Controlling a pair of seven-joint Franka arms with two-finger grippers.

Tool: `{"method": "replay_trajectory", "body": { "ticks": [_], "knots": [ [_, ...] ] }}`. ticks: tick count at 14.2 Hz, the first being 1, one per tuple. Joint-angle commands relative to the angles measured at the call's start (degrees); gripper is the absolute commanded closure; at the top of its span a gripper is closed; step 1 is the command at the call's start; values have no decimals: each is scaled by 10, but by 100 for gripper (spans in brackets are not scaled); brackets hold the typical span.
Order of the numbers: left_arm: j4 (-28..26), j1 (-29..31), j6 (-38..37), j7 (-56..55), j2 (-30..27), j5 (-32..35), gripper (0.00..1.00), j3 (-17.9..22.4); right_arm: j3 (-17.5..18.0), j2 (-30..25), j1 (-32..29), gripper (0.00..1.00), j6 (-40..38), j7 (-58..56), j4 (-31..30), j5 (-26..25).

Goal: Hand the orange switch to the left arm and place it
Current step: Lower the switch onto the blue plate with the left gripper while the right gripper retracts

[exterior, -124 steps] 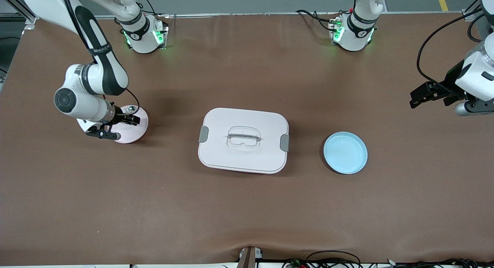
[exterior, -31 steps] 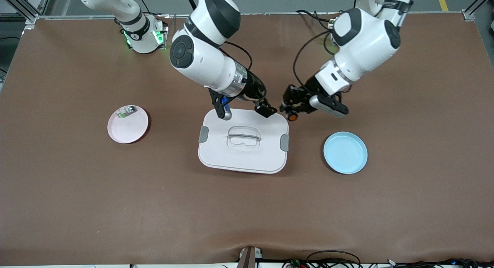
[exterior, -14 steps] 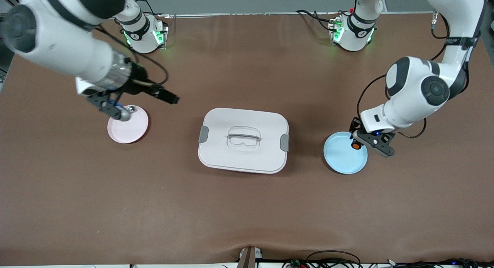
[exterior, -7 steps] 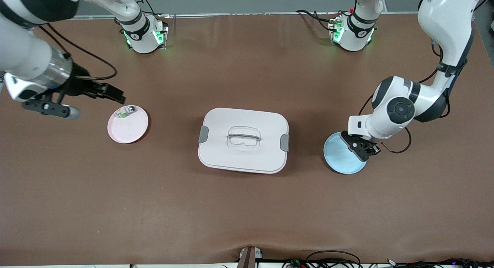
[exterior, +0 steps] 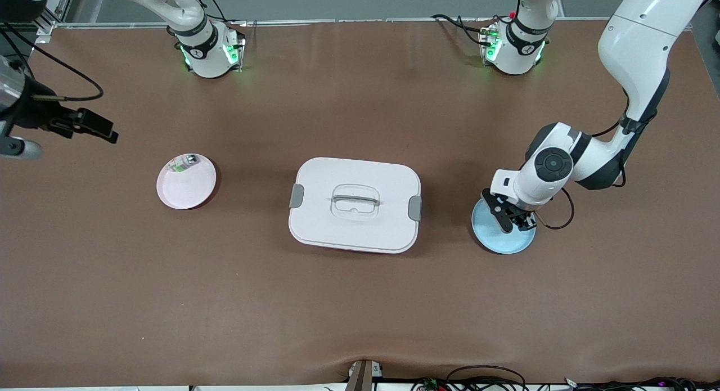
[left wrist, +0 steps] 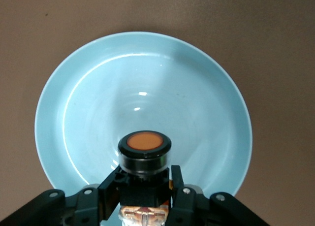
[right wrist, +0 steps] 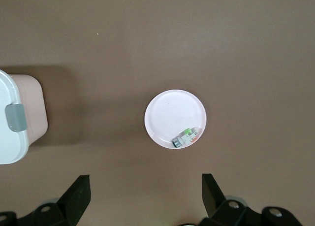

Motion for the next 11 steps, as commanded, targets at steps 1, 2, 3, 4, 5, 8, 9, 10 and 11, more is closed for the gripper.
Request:
{"method": "replay_trajectory", "body": {
  "ticks": [1,2,3,4,5,8,9,10,11],
  "knots": [
    [8,-6,8,-48,13,41,82,-1,12,-25,-41,0,8,-51,-21,-16],
    [9,-10,8,-68,17,59,54,-1,12,-22,-48,0,9,-52,-17,-16],
    [15,-10,8,-91,20,68,3,-1,12,-22,-49,0,8,-52,-7,-18],
    [17,-9,8,-101,20,69,0,-2,12,-21,-49,0,7,-48,-4,-29],
    [26,-10,3,-119,17,66,0,-2,13,-19,-48,0,6,-49,0,-52],
    [47,-6,-20,-210,-3,55,0,-8,12,-10,-50,0,2,-50,15,-50],
    [57,-2,-34,-243,-10,40,0,-17,12,-8,-50,0,2,-48,20,-45],
    [70,-1,-52,-266,-22,19,0,-22,12,-6,-50,0,2,-48,27,-45],
    [95,-2,-84,-281,-32,-4,0,-23,12,-5,-52,0,3,-47,30,-45]
  ]
}}
